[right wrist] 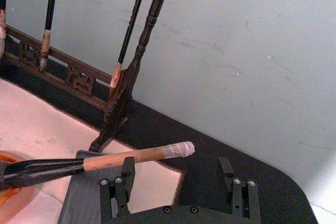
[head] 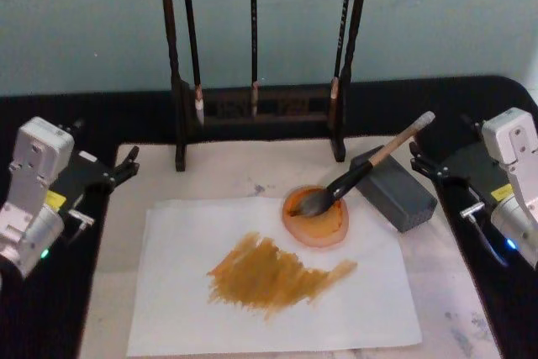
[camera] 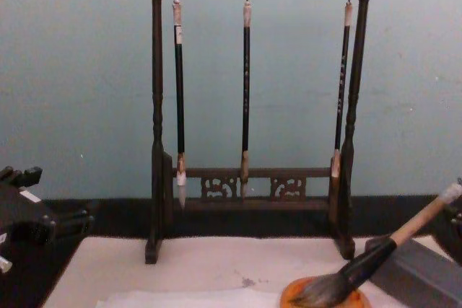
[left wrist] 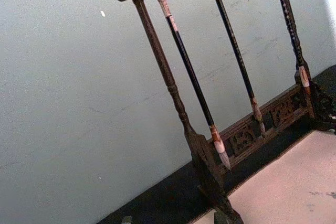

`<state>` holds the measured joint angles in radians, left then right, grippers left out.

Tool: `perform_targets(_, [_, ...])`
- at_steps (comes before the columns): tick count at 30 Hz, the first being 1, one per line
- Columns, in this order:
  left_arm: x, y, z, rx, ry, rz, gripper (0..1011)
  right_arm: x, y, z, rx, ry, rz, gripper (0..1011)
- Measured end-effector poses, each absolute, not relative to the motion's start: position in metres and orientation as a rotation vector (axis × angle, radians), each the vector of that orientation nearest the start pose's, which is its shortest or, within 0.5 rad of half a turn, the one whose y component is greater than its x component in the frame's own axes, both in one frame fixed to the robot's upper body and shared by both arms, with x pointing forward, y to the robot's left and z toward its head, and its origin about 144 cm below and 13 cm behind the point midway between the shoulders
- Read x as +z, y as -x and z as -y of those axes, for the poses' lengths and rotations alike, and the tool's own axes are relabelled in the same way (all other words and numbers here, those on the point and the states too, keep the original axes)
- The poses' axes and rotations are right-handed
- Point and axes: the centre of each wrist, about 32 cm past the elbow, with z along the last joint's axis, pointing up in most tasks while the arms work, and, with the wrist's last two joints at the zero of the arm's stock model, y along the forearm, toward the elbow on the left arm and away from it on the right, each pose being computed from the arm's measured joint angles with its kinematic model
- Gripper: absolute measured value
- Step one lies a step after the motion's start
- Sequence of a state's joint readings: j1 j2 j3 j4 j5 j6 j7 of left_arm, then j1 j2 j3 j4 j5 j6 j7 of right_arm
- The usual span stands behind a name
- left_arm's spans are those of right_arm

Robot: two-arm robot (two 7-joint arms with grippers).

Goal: Pick up the brush from the inkstone, write on the paper, then place the brush back to its original position.

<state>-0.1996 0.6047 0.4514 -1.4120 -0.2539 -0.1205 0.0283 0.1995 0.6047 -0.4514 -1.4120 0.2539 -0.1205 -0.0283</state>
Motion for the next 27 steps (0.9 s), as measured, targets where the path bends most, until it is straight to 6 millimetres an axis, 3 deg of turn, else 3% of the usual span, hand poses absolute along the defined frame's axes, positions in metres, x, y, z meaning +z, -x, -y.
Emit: perform_targets(27, [1.1398,-0.4886,-0.3097,1.248,-0.304,0.285,1010,1.1398,-0.4886,0.3097,-1.248,0.305,0.285,1000])
